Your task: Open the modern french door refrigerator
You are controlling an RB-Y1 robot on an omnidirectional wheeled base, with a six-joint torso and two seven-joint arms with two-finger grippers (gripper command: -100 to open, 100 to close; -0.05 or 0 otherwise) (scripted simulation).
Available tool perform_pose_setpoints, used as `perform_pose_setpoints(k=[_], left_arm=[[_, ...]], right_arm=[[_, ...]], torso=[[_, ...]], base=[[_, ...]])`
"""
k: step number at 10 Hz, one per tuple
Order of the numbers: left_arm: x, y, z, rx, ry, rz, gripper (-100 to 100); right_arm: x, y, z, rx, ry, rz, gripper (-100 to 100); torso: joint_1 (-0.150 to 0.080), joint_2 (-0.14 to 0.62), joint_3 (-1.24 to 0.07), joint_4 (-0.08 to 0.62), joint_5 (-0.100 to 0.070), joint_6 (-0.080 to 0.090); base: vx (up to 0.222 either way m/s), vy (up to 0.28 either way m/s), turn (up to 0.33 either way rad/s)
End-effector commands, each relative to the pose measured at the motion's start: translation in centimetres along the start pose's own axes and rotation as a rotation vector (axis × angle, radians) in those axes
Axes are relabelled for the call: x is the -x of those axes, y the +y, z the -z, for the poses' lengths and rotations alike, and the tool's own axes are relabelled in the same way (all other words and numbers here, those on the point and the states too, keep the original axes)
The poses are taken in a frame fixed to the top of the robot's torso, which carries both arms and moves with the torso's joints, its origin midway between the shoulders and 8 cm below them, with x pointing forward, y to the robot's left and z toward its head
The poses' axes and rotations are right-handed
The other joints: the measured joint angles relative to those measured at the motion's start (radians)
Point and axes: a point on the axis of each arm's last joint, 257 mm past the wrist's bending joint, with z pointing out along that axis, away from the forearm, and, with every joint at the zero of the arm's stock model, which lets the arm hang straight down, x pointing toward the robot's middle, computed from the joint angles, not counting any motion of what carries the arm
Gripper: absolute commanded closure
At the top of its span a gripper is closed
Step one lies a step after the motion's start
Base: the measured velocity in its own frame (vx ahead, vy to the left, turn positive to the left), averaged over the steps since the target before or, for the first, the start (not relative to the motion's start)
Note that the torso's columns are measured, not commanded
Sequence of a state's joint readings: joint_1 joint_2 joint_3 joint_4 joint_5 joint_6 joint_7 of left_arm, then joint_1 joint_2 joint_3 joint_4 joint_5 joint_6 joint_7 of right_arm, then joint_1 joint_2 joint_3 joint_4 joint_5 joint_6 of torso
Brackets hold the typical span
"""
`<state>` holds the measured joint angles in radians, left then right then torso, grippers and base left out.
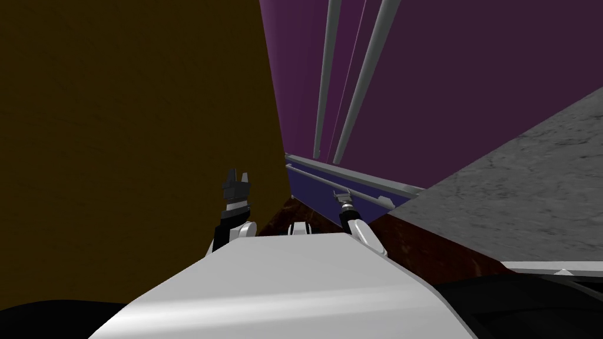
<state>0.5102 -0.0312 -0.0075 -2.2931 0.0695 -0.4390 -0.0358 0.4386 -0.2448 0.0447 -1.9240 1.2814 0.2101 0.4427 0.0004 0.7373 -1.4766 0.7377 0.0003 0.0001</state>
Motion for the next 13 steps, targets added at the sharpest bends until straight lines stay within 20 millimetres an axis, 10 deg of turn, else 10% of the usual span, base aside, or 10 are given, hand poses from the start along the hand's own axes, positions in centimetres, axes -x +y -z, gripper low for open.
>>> perform_pose_setpoints(k=[1,13], left_arm=[[0.0,0.0,0.0,0.000,0.000,0.000,0],[0.0,0.0,0.0,0.000,0.000,0.000,0]], right_arm=[[-1.5,-1.2,-0.1,-0.049,0.033,0.102,-100],[-4.6,-6.4,0.7,-0.278,0.141,0.680,-100]], torso=[[-0.002,0.001,0.001,0.001,0.000,-0.001],[-0.001,-0.023,-0.013,0.000,0.003,-0.018]], base=[[0.037,0.045,0.068],[0.047,0.040,0.041]])
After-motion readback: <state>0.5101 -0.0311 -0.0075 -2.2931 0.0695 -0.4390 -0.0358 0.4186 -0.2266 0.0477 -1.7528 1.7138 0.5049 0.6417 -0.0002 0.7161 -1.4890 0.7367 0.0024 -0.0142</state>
